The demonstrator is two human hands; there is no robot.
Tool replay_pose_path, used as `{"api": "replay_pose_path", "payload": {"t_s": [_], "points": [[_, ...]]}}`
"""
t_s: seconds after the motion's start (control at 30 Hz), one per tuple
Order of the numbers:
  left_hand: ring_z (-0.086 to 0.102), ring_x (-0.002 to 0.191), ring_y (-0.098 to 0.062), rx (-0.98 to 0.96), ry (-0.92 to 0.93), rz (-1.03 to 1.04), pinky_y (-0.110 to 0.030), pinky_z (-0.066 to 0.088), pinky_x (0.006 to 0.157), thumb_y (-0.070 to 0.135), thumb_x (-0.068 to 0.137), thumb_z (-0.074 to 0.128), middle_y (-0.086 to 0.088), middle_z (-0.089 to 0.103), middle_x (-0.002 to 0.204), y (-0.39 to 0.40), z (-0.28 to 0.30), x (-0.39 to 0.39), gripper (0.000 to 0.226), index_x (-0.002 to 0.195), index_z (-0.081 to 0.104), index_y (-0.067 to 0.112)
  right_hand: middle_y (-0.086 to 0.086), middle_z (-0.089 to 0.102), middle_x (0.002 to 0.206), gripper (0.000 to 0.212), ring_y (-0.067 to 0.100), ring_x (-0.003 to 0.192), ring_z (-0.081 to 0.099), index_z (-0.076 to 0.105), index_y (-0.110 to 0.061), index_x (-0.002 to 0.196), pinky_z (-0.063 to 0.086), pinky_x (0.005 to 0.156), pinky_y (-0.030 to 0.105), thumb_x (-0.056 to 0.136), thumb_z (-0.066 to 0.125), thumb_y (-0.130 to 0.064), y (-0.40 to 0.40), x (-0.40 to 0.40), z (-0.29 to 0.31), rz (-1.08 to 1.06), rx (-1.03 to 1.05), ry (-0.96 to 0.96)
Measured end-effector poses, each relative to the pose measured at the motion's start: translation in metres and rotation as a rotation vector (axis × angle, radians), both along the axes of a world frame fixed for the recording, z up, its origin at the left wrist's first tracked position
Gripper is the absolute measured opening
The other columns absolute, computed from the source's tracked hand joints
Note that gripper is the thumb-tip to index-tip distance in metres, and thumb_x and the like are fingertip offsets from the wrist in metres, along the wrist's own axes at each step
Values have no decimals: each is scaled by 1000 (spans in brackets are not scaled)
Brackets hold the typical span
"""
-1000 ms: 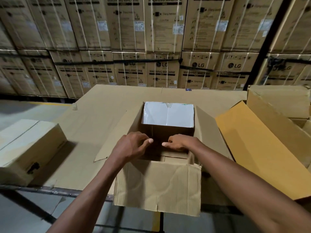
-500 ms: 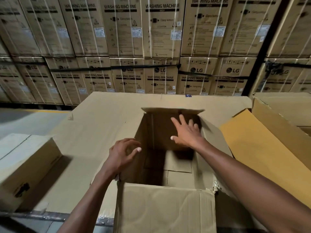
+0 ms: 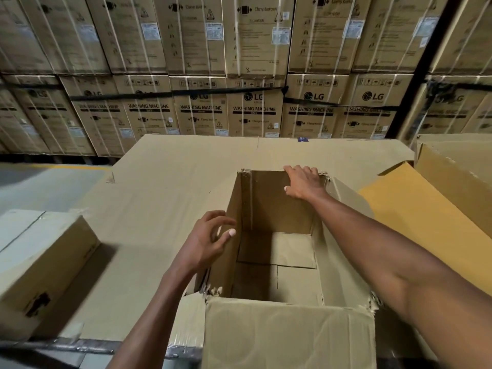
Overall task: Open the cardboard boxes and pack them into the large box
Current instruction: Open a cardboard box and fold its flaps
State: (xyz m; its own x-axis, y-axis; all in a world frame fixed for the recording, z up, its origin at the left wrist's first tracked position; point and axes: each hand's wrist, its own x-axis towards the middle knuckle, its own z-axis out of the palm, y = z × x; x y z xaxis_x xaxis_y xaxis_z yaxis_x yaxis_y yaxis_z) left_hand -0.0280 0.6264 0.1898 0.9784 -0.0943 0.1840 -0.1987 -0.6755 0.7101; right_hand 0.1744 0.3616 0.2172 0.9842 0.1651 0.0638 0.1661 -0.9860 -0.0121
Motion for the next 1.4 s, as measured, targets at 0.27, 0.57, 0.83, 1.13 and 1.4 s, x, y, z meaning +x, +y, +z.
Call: {"api": "replay_pose_path", "payload": {"t_s": [0.27, 0.57, 0.83, 1.13, 1.4], "points": [[46, 132, -10, -62, -5, -51, -37, 48, 103, 47, 96, 62, 13, 47, 141, 10, -9, 9, 28, 123, 65, 42, 11, 43, 152, 79, 35, 138, 39, 30, -26, 155, 27, 113, 51, 87, 69, -38, 0, 6, -9, -23, 45, 42], [66, 114, -10, -447, -131, 109, -33, 54, 90, 14, 105, 50, 11, 65, 133, 25, -22, -2, 35, 130, 64, 36, -3, 67, 127, 37, 14, 118, 62, 65, -27, 132, 47, 100, 30, 95, 69, -29, -66, -108, 21, 38, 808, -14], [60, 123, -16, -409, 24, 122, -43, 46, 106, 28, 99, 60, 12, 67, 130, 49, -31, -17, 27, 122, 69, 39, -7, 75, 112, 25, 4, 106, 67, 78, -29, 104, 49, 97, 23, 96, 65, -8, -142, -210, -22, -104, 1212, -73], [53, 129, -25, -490, 315, 105, -44, 43, 96, 5, 94, 44, 0, 60, 137, 58, -41, -45, 50, 125, 67, 38, -11, 66, 130, 42, -5, 123, 54, 71, -22, 125, 39, 96, 9, 103, 45, 2, -184, -266, -61, -221, 1381, 153], [64, 112, -23, -403, 158, 151, -31, 48, 87, 6, 98, 57, -4, 73, 119, 81, 5, -51, 28, 110, 76, 22, 6, 69, 130, 33, 13, 125, 61, 74, -21, 114, 43, 111, 29, 95, 62, 3, -197, -265, -20, -202, 1375, 80]]}}
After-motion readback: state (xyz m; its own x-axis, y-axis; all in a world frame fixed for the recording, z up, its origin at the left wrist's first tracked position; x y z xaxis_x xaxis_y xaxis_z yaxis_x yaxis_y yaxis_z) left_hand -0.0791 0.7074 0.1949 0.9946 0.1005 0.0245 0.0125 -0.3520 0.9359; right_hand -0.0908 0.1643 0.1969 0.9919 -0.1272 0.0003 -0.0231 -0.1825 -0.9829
